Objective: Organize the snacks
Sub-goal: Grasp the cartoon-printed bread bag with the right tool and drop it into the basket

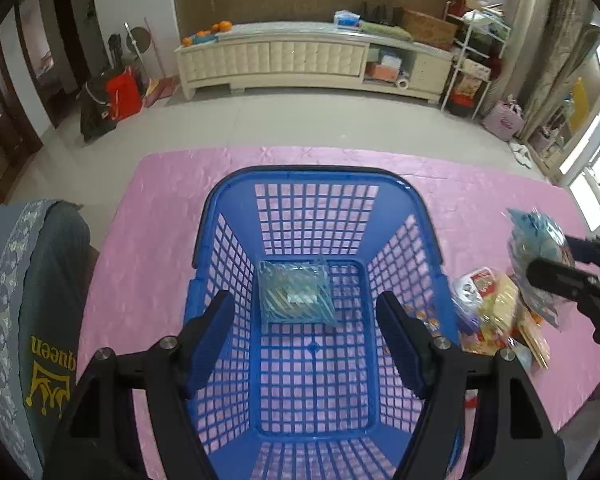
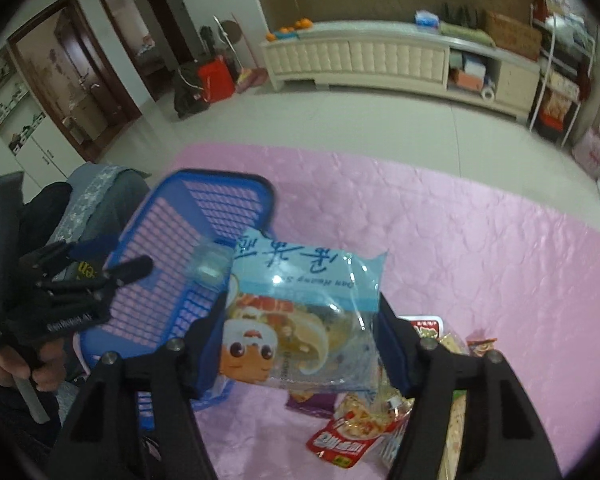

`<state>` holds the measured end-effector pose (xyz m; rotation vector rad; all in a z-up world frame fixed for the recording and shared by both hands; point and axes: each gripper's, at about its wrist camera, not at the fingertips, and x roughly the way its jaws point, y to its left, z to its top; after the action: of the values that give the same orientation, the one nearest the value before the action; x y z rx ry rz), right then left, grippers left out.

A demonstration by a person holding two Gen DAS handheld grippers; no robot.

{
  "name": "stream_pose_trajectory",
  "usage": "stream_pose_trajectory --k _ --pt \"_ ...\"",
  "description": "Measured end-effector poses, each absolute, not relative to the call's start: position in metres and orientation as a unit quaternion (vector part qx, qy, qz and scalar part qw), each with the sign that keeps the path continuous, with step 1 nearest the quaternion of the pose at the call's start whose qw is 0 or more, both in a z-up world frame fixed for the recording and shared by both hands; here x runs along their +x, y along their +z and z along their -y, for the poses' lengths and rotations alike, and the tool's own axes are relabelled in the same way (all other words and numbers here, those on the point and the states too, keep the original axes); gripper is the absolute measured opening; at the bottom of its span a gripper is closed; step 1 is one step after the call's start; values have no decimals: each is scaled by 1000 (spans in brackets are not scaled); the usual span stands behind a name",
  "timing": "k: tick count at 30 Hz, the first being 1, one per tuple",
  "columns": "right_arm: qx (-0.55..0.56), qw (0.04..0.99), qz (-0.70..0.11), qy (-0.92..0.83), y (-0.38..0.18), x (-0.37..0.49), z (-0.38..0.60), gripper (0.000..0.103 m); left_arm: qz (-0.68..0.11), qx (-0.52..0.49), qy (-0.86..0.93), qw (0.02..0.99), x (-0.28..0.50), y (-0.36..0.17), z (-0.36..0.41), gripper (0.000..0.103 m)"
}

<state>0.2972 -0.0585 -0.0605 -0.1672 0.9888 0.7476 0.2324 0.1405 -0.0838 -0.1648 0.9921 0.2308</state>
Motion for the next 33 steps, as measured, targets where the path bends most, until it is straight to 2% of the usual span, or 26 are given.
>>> stream_pose_trajectory --k 14,33 --pt "-116 820 -424 365 -36 257 1 71 -428 -78 102 894 184 -53 -175 71" --pt "-196 823 -419 330 -65 267 -73 71 -435 -94 111 889 181 -77 -220 71"
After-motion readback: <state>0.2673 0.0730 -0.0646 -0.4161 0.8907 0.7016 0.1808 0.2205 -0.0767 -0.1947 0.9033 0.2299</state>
